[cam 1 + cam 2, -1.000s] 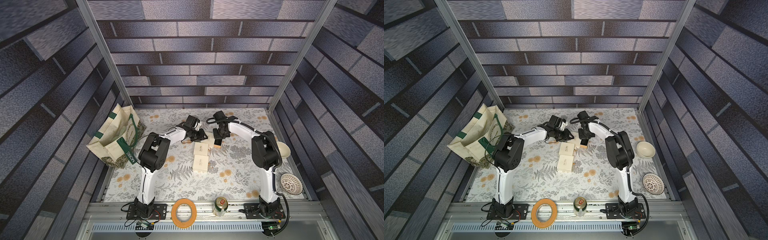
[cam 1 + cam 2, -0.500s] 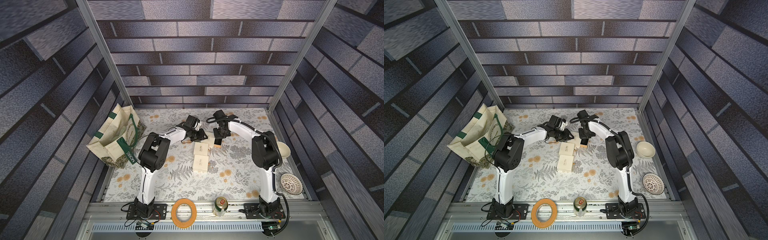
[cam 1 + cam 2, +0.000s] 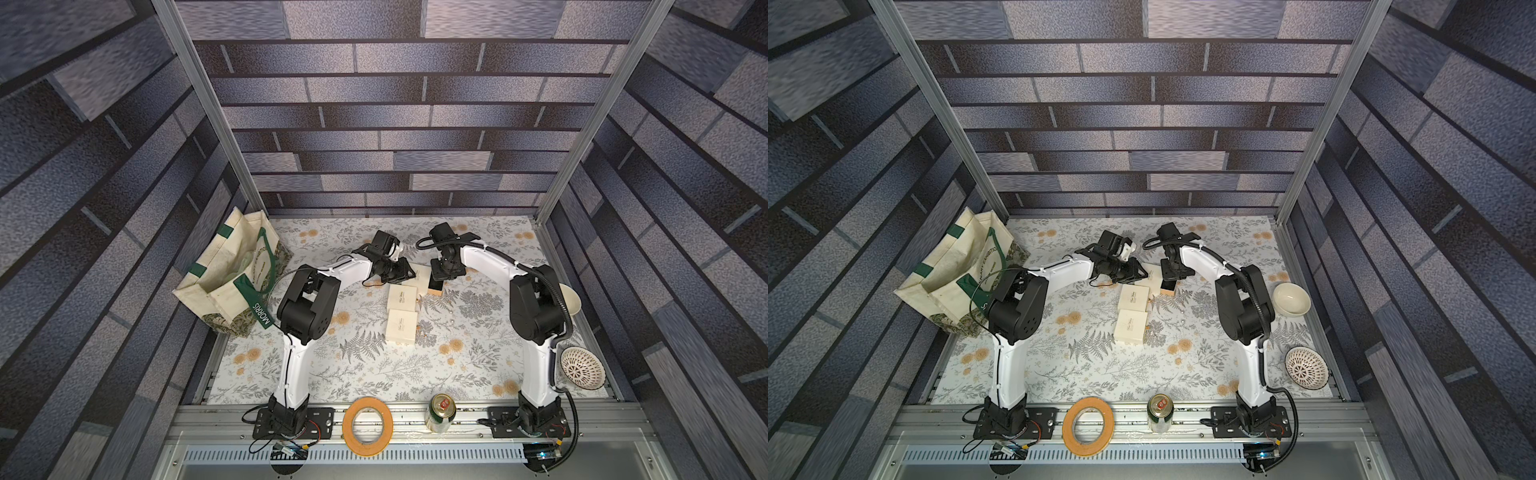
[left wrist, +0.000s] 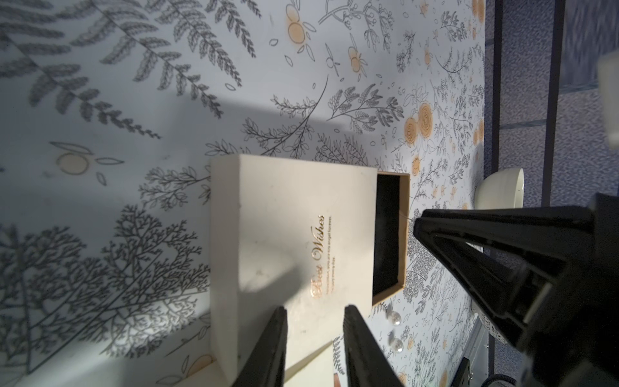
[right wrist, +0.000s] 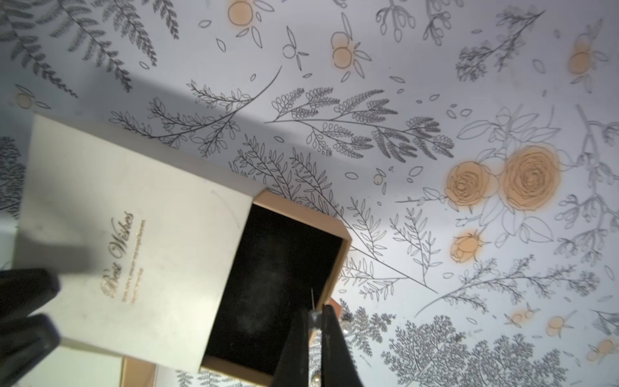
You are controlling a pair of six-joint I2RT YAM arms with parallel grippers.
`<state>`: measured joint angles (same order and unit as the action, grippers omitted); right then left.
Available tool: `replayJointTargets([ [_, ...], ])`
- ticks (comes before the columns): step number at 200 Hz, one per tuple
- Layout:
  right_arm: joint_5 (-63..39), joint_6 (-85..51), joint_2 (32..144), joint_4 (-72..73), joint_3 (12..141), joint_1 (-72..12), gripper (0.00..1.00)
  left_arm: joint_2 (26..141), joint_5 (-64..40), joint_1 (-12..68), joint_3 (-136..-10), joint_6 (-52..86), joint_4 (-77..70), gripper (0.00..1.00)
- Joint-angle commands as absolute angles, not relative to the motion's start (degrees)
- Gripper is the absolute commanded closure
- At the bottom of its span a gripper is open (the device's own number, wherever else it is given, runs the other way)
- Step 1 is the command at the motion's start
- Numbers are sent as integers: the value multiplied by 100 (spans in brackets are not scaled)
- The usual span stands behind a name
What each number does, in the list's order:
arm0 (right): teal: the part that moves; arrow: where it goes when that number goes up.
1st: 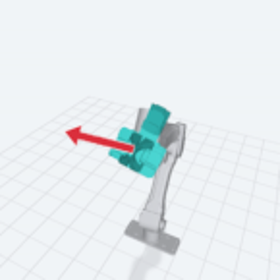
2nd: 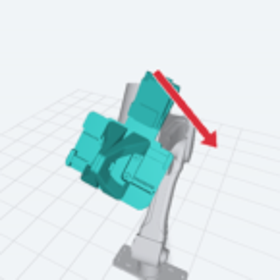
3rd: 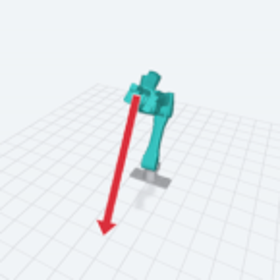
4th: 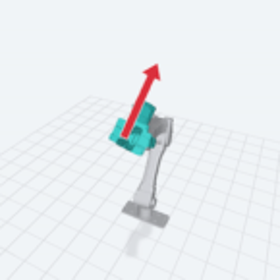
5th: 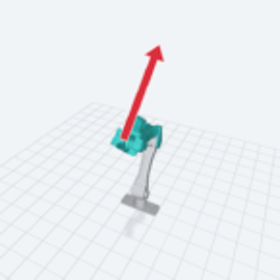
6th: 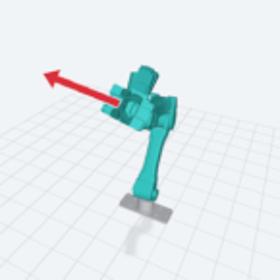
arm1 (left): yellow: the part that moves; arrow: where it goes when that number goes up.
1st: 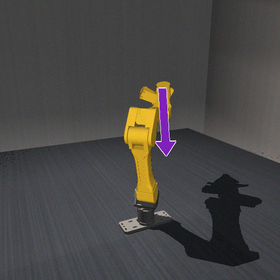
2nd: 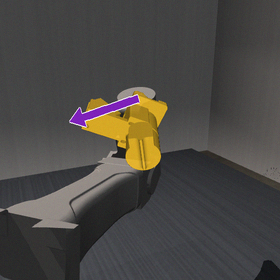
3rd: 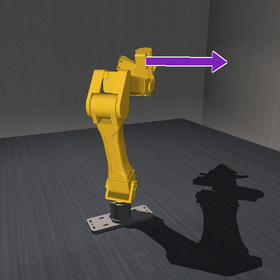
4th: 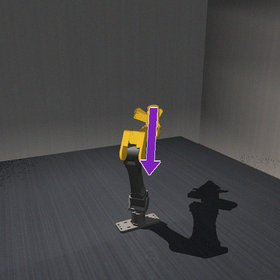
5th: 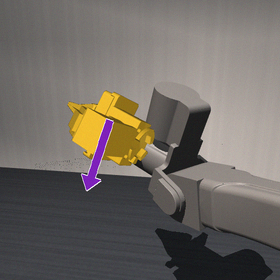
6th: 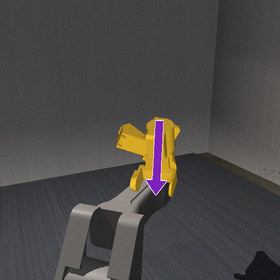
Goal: Take out the earrings from the drawer-style jewelry box
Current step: Pick up the earring from the drawer, then place the earring at the center of the board.
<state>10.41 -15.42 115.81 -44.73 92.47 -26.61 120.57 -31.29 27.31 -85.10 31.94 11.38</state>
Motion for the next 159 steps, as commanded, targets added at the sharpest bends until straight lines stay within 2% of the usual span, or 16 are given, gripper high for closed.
replayJointTargets([
  [1,1190,-1736,11003,-4319,8967,-2507,100,12074,-2829,2691,-8429,3133,1736,68],
  [68,752,-1861,10443,-3963,7838,-2046,100,12059,-2834,2696,-8420,3137,1727,68],
  [159,-199,-2213,10887,-3229,7555,-1940,100,11979,-2830,2689,-8324,3146,1659,68],
])
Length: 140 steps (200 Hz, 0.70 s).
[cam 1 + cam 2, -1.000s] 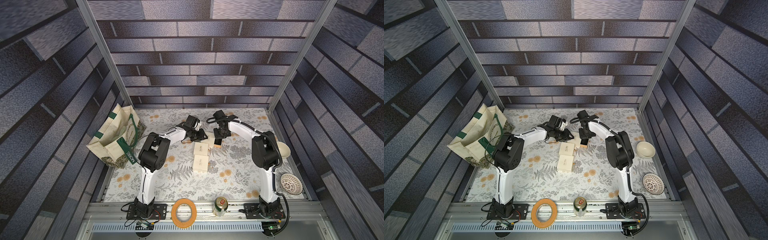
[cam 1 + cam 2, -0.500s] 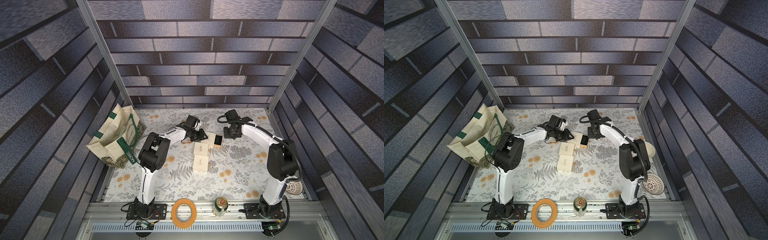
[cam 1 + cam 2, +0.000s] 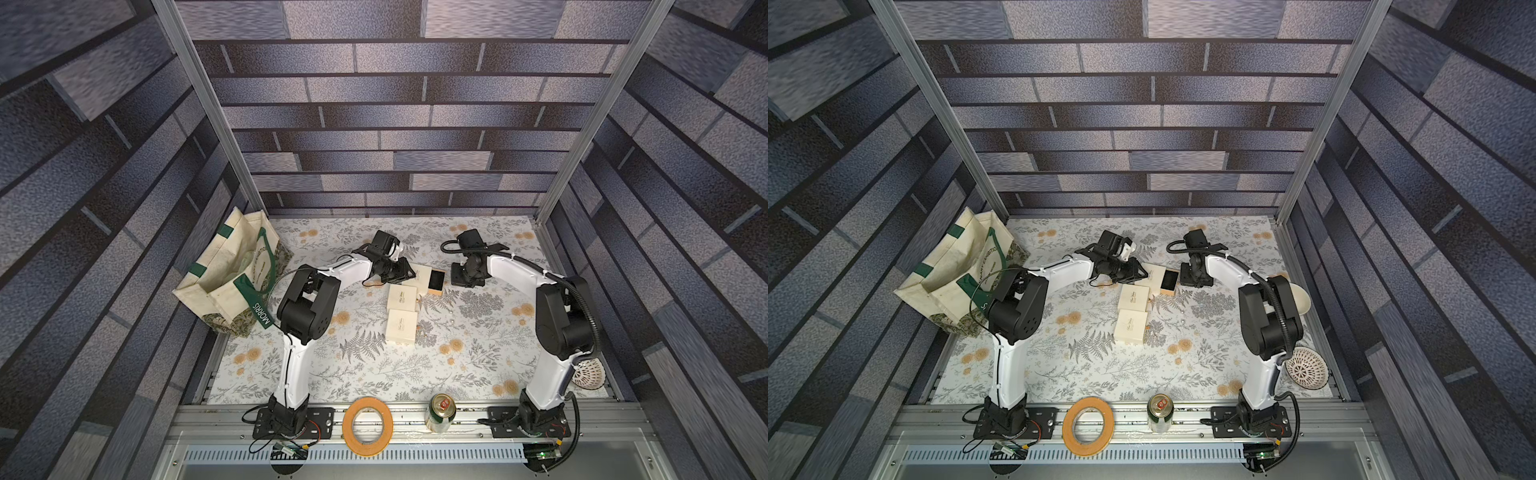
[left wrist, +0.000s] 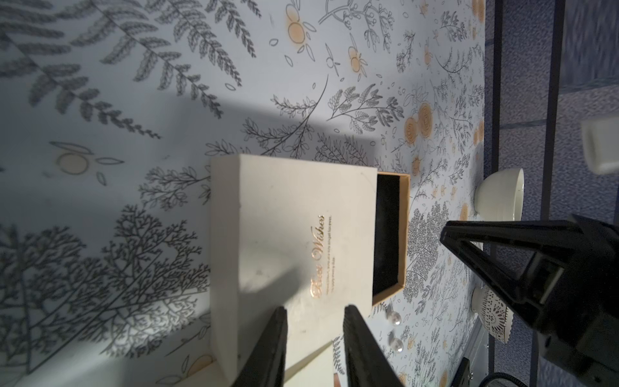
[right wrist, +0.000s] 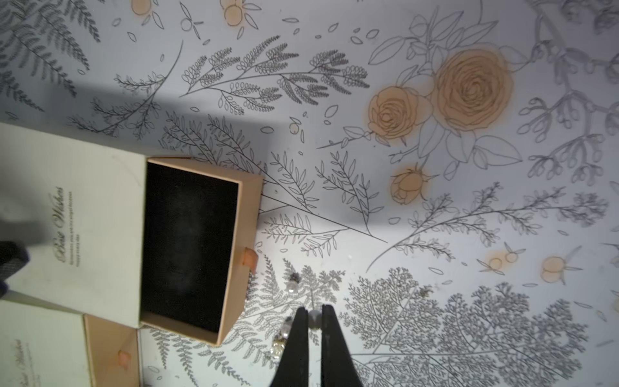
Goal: Take out the earrings from the drawer-style jewelry box
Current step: Place the earring at the center of the board.
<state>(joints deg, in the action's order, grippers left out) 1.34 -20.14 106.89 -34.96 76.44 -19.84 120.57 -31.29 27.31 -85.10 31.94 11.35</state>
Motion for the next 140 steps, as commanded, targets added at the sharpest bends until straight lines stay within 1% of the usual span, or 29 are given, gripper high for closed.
replayJointTargets([
  [1,-205,-2218,10893,-3227,7553,-1941,100,11979,-2830,2689,-8324,3146,1660,68],
  [50,-339,-2263,11125,-3111,7550,-1934,100,11962,-2830,2672,-8288,3142,1637,68],
  [107,-222,-2241,11242,-3111,7530,-1935,100,11958,-2832,2662,-8301,3155,1639,68],
  [140,-165,-2221,11292,-3124,7555,-1934,90,11944,-2830,2666,-8332,3142,1668,68],
])
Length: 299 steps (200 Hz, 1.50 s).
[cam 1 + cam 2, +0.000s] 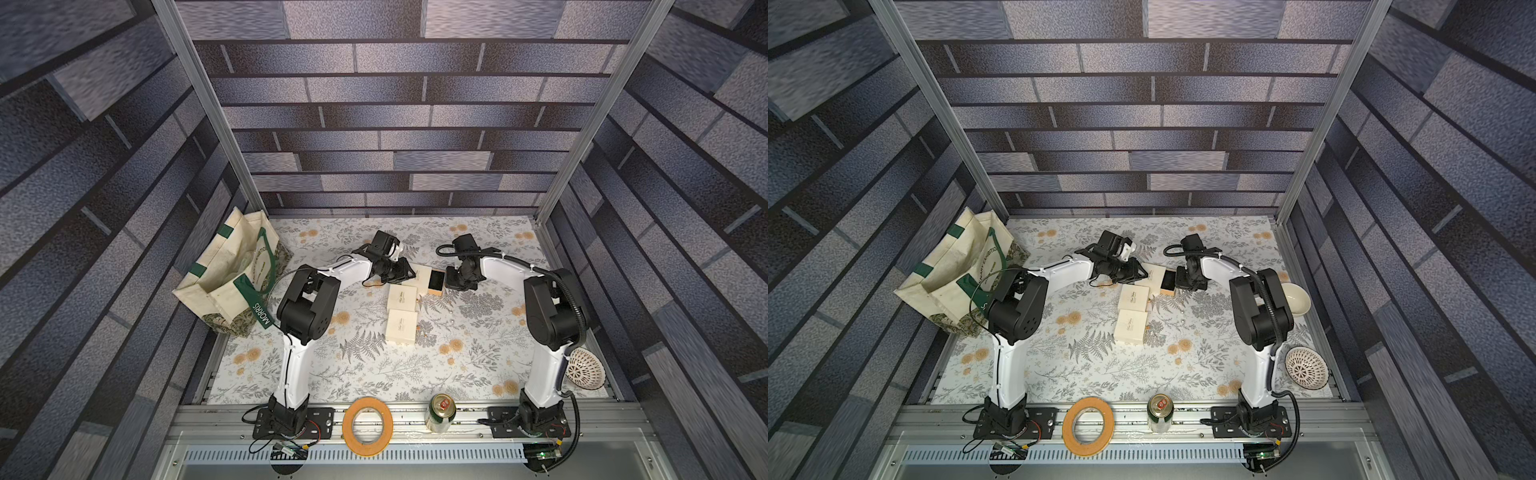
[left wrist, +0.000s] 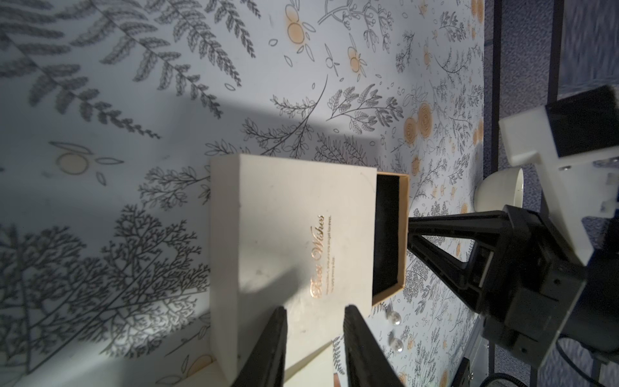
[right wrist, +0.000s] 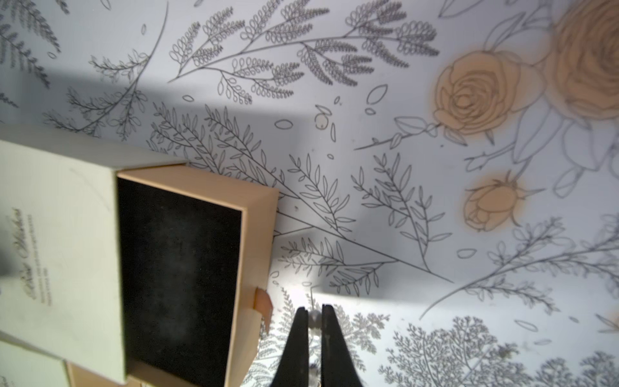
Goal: Take out the earrings from the drawer-style jewelry box
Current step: Place the earring at the center of the board.
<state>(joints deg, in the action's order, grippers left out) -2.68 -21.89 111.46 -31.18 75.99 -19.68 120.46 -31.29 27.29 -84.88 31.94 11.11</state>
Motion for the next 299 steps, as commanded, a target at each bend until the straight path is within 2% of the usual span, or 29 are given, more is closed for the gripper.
replayJointTargets([
  [1,-166,-2218,11289,-3126,7557,-1934,90,11944,-2830,2669,-8336,3140,1669,68],
  [83,-102,-2167,11249,-3187,7628,-1935,70,11891,-2812,2681,-8496,3062,1805,68],
  [151,27,-2064,11218,-3374,7924,-1936,67,11493,-2887,2648,-9159,2911,2158,67],
  [173,-75,-2074,11289,-3378,8066,-1934,81,11499,-2831,2522,-9181,2849,2250,67],
  [200,-37,-2078,11208,-3380,8082,-1935,80,11563,-2743,2317,-8868,2873,2105,67],
  [231,-25,-2065,11239,-3414,8103,-1934,85,11761,-2751,2176,-8702,2909,1990,67],
  [299,-333,-2153,11457,-3307,8147,-1942,91,12277,-2909,2197,-9130,2944,1990,67],
])
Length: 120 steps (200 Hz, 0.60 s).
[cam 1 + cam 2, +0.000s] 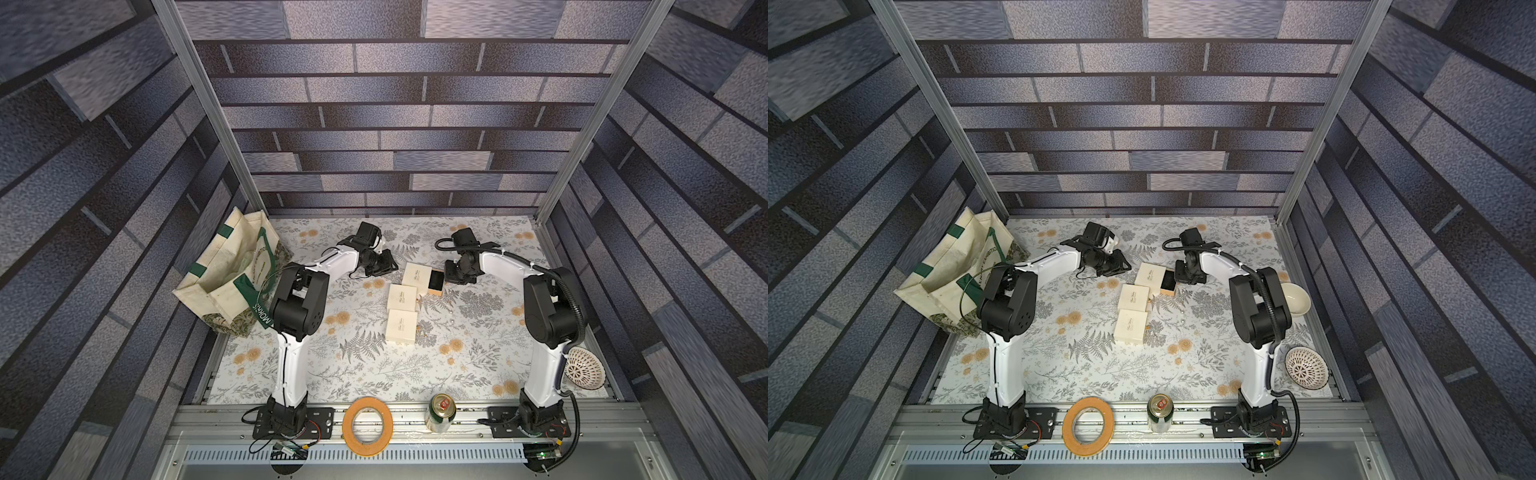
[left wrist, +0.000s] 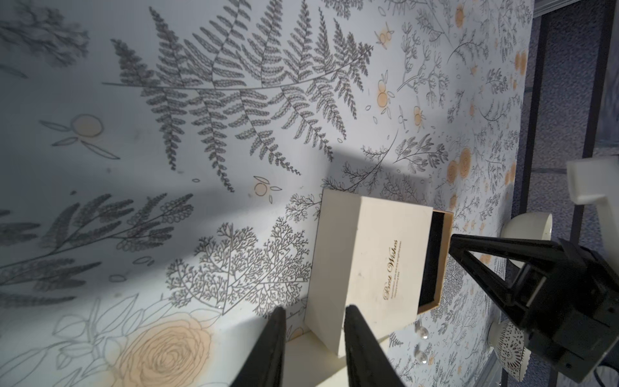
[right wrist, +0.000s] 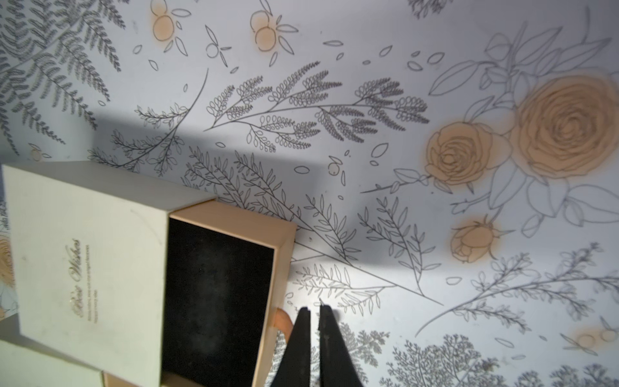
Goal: Take out the earrings from the drawer-style jewelry box
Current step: Close the drawer of the jewelry box.
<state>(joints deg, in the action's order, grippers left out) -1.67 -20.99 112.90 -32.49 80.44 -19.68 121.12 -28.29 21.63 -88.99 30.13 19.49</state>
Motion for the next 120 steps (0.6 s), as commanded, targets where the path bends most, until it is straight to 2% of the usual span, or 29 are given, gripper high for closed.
replayJointTargets([
  [1,-342,-2157,11459,-3306,8147,-1942,91,12286,-2909,2197,-9136,2940,1993,67],
  [85,-632,-2210,11558,-3210,8385,-2183,91,12469,-2962,2389,-9204,3007,1928,68],
  [120,-705,-2236,11938,-3269,8693,-2360,91,12506,-2970,2469,-9215,3035,1920,68],
])
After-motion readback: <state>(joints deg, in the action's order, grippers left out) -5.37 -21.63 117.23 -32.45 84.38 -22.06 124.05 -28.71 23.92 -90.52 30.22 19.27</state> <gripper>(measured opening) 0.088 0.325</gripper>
